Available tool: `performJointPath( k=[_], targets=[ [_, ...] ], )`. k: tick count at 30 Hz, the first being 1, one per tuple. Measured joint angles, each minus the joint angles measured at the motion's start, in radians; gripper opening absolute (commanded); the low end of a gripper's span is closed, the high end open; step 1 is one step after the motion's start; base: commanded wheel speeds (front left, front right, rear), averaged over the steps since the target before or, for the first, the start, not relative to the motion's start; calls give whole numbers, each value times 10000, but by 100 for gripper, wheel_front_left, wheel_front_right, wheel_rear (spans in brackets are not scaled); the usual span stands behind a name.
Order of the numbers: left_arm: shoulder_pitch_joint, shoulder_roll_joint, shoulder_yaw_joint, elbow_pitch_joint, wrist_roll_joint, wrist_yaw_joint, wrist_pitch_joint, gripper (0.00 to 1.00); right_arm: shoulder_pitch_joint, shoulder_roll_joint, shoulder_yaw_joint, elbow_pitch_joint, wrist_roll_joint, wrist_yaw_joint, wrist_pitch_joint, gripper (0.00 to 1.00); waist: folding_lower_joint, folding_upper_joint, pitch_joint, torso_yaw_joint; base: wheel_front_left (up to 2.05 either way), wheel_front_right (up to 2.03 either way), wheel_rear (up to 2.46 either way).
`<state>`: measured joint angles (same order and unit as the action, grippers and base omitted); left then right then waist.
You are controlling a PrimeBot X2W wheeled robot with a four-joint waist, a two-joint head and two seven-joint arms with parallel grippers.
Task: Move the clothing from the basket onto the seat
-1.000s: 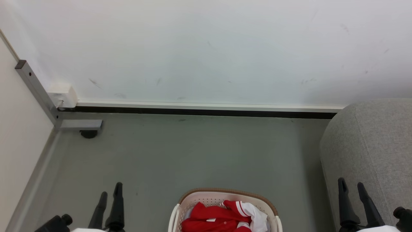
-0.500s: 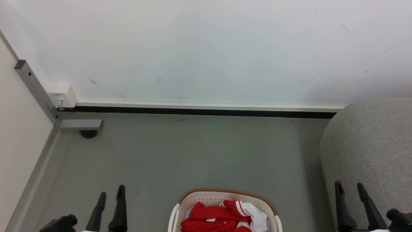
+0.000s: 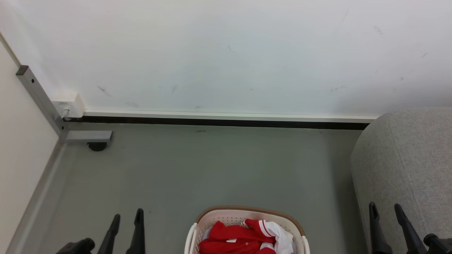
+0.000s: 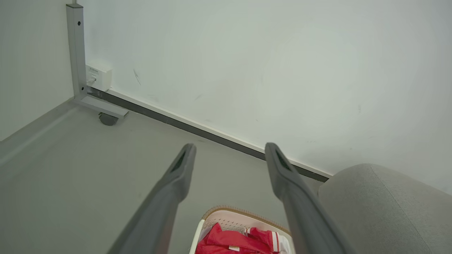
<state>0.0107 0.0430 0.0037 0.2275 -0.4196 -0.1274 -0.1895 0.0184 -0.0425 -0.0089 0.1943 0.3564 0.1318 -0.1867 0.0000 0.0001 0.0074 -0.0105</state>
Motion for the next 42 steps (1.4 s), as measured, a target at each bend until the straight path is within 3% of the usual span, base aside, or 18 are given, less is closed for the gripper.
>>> performJointPath(
  k=[28, 42],
  targets=[
    [145, 27, -353, 90, 2111, -38, -571, 100, 226, -31, 63, 234, -1386, 0, -583, 100, 0, 0, -1, -107, 0, 0, 0],
    [206, 38, -316, 117, 2520, -40, -734, 100, 267, -44, 259, 324, -1737, 0, -757, 100, 0, 0, 31, -168, 0, 0, 0]
  ],
)
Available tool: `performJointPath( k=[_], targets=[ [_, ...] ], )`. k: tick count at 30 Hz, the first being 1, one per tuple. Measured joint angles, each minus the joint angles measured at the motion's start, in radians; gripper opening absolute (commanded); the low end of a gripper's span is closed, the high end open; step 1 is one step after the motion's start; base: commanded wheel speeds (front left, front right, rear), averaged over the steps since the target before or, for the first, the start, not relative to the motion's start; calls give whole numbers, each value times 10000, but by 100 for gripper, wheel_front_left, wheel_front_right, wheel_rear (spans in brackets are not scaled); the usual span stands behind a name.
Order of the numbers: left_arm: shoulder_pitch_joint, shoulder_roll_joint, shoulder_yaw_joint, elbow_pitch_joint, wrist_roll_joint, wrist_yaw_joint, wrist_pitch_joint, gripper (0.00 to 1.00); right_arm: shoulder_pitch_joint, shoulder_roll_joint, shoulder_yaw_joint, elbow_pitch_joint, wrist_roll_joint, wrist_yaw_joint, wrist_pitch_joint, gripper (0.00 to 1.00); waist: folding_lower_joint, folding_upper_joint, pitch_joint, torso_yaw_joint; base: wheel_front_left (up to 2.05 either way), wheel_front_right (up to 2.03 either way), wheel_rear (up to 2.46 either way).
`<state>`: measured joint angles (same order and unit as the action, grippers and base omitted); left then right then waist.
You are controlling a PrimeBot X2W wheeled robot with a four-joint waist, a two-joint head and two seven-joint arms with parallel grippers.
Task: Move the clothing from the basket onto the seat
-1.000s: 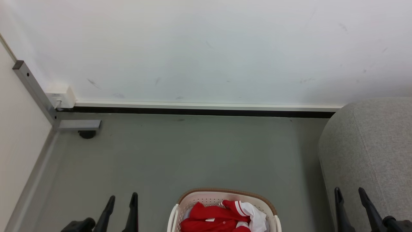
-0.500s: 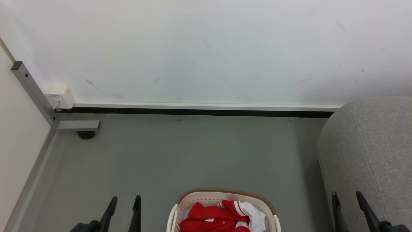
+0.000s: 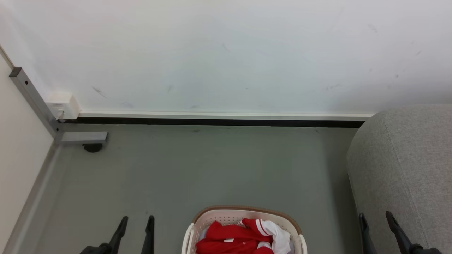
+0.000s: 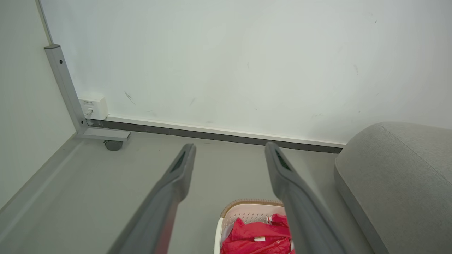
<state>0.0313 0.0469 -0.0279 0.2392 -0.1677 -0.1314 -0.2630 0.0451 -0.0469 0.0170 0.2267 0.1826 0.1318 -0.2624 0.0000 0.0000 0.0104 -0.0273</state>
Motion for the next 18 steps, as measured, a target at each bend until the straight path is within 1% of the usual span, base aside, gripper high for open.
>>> performJointPath(
  k=[11, 14, 18],
  targets=[
    [0, 0, 15, 2, -27, 0, -4, 100, 0, -2, 58, 77, 127, 0, 0, 100, 0, 0, 47, -76, 0, 0, 0],
    [2, 4, 58, -38, -38, 0, -10, 100, -25, -4, 119, 59, 146, 0, 0, 100, 0, 0, 95, -179, 0, 0, 0],
    [-115, 58, -173, -100, -92, 0, -10, 100, -233, -6, 138, -44, 297, 0, 0, 100, 0, 0, 368, -347, 0, 0, 0]
  ],
)
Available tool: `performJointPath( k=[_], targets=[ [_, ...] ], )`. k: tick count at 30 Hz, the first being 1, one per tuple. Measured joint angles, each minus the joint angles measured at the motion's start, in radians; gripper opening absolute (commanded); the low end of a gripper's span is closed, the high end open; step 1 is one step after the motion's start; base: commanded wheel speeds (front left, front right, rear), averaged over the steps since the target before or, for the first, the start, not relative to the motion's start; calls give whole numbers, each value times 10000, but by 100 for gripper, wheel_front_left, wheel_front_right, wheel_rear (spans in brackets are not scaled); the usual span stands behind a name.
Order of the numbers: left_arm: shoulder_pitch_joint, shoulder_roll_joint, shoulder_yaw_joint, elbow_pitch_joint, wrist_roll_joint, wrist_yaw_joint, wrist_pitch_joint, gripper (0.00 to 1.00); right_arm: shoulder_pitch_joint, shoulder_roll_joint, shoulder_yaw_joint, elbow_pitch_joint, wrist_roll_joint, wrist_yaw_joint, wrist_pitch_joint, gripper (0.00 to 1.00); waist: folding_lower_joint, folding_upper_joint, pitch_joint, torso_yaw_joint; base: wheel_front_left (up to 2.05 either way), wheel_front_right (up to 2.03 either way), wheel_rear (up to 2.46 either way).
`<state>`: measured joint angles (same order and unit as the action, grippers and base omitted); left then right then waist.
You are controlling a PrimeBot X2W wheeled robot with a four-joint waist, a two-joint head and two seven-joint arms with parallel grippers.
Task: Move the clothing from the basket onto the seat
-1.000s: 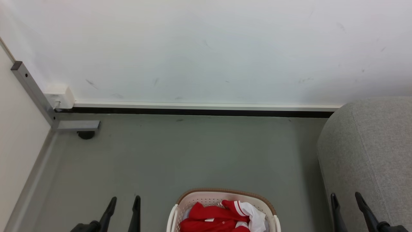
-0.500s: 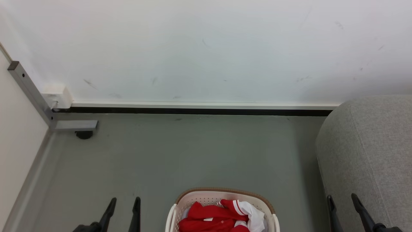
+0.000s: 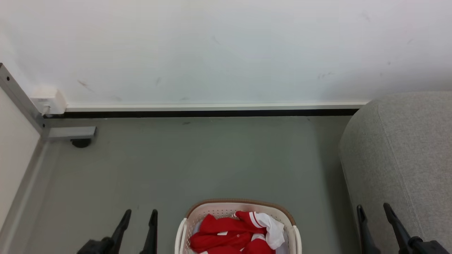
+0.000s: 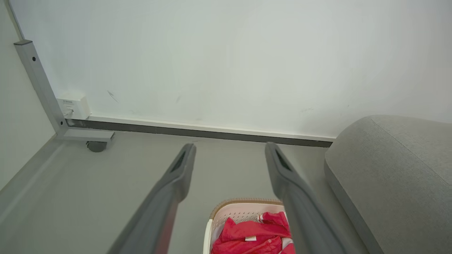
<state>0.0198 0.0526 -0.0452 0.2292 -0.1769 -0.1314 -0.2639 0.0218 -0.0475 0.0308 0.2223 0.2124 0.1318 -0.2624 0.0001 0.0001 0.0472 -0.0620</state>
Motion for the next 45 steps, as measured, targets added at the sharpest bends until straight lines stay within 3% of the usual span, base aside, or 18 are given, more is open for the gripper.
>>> performJointPath(
  k=[11, 22, 33, 45],
  targets=[
    [-1596, 903, -1737, 378, -150, 0, 0, 100, -644, -6, 192, -297, 192, 0, -2, 100, 0, 0, 1269, -795, 0, 0, 0],
    [-3836, 1503, -4169, 3039, -19, -2, 111, 100, -1250, -12, 591, -602, 558, 0, -2, 100, 1, 0, 2553, -1739, 0, 0, 0],
    [-5734, 1883, -5795, 5793, 35, -2, 2004, 100, -1684, -13, 934, -1062, 1170, 0, -17, 100, 2, 0, 4246, -2501, 0, 0, 0],
    [-6839, 2245, -6815, 7260, -535, -2, 3172, 100, -2050, -13, 1204, -1306, 1592, 0, -19, 100, 1, 0, 5544, -3003, 0, 0, 0]
  ],
)
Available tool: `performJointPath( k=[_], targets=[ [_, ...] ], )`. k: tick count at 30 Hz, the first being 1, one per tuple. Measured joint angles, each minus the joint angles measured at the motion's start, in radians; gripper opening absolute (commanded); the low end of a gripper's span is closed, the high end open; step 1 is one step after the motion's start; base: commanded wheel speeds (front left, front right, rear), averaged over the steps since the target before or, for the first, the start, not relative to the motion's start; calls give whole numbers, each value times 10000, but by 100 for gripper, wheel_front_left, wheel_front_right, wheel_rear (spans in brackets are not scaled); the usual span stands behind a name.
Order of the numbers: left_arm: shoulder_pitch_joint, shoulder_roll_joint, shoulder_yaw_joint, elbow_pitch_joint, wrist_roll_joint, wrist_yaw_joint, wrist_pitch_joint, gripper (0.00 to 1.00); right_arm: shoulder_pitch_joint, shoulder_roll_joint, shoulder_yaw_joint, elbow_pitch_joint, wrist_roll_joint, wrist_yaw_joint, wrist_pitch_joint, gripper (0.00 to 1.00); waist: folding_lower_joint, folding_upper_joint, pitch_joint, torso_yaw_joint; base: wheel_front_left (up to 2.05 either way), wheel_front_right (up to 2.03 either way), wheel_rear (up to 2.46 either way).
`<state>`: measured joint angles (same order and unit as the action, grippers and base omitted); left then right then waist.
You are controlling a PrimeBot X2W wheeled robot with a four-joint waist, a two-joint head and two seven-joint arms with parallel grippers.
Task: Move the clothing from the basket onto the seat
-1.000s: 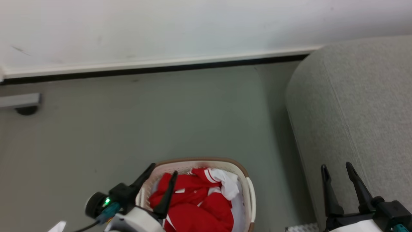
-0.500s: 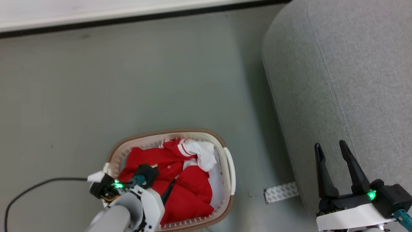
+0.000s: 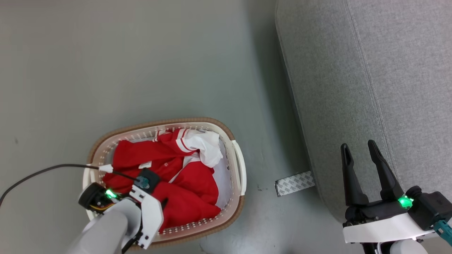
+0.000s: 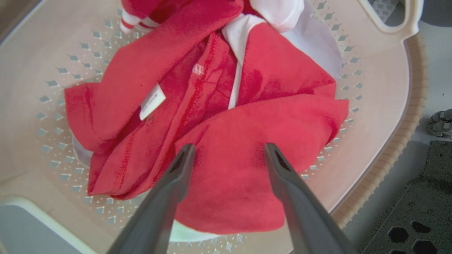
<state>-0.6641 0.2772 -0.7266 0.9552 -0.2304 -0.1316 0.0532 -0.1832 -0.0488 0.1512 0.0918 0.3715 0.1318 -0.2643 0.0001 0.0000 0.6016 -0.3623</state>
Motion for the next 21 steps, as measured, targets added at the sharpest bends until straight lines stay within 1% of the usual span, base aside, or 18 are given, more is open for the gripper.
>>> performJointPath(
  k=[12, 17, 18, 19, 20, 21],
  targets=[
    [-514, 276, -692, 545, -786, 0, 255, 100, -212, 0, 104, -253, 86, 0, 0, 100, 0, 0, 840, -200, 0, 0, 0],
    [-721, 355, -984, 594, -984, 0, 153, 100, -315, 0, 105, -336, 100, 0, 0, 100, 0, 0, 1239, -213, 0, 0, 0],
    [-761, 362, -1074, 589, -986, 0, 94, 81, -352, 0, 104, -351, 100, 0, 0, 100, -1, 0, 1309, -213, 0, 0, 0],
    [-797, 360, -1158, 593, -1009, 0, 61, 81, -378, 0, 94, -370, 100, 0, 0, 100, -1, 0, 1373, -211, 0, 0, 0],
    [-812, 357, -1212, 598, -1066, 0, -12, 43, -389, 0, 84, -376, 100, 0, 0, 100, 0, 0, 1423, -202, 0, 0, 0],
    [-830, 347, -1273, 610, -1097, 0, -35, 0, -392, 0, 65, -378, 100, 0, 0, 100, 0, 0, 1452, -181, 0, 0, 0]
  ],
)
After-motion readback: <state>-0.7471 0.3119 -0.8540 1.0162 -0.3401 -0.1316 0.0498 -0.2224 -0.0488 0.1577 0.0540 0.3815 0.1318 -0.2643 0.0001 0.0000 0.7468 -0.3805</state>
